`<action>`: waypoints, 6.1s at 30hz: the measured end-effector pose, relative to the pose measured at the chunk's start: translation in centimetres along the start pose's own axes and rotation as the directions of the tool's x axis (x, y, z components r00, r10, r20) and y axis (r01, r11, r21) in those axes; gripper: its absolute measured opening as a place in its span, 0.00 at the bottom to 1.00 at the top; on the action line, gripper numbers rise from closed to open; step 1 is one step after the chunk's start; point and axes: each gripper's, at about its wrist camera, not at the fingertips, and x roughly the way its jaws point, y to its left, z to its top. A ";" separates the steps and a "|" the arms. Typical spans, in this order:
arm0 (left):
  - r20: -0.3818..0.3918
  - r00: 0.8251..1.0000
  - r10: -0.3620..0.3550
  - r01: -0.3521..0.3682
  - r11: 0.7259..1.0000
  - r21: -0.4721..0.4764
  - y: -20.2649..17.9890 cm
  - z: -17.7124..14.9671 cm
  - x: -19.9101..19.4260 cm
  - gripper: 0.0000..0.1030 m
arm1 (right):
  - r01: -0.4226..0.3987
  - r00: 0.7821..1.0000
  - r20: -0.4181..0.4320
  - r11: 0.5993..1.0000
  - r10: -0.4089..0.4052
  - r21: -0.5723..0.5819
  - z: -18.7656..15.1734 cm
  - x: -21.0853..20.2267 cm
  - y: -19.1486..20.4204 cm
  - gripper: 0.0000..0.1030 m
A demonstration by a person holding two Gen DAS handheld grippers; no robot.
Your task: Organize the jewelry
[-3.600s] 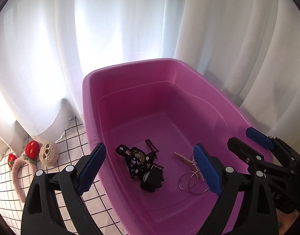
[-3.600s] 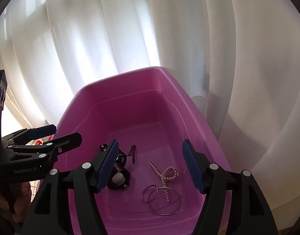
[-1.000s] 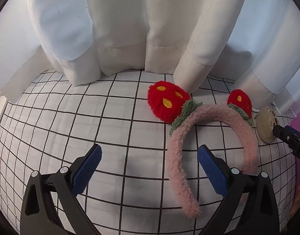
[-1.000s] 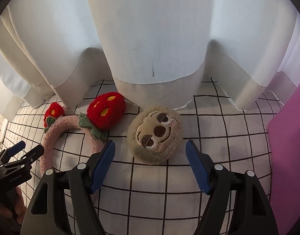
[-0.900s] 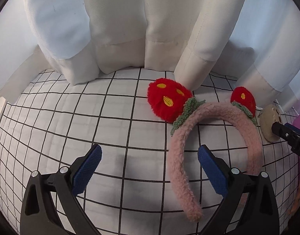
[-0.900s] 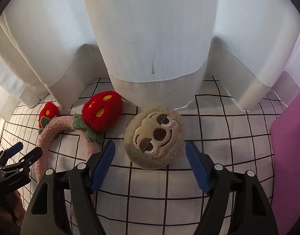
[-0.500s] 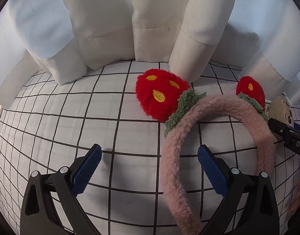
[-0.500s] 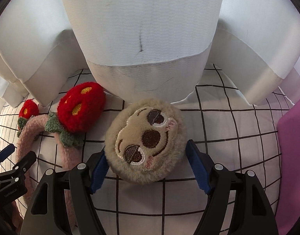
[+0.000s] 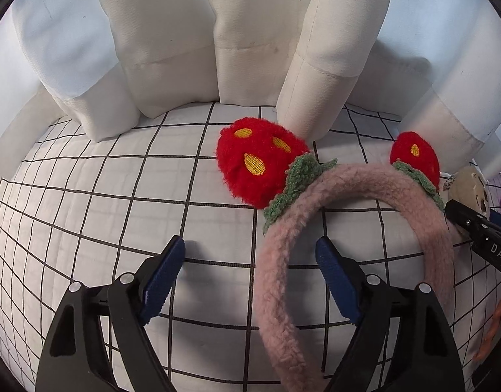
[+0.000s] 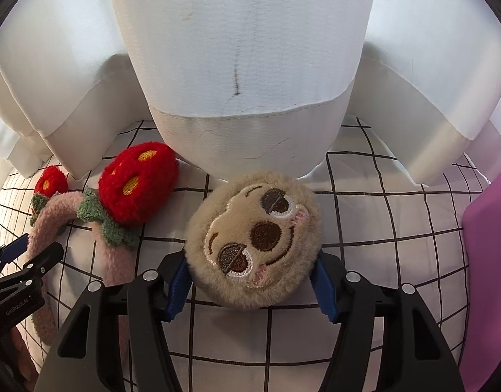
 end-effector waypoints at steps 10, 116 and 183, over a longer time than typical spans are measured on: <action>-0.010 0.998 -0.065 0.064 0.997 -0.037 1.3 -1.1 -2.3 0.09 | -0.025 0.999 0.041 1.000 0.025 -0.004 -1.5 -2.9 -0.5 0.55; 0.169 0.938 -0.302 0.213 0.888 0.408 -36.4 -2.4 -27.5 0.94 | 0.114 0.908 0.340 0.927 -0.242 0.356 -13.5 -36.0 -28.6 0.71; 0.152 0.950 -0.272 0.205 0.912 0.355 -33.7 -2.1 -27.4 0.94 | 0.121 0.914 0.336 0.944 -0.226 0.306 -13.2 -35.8 -26.6 0.71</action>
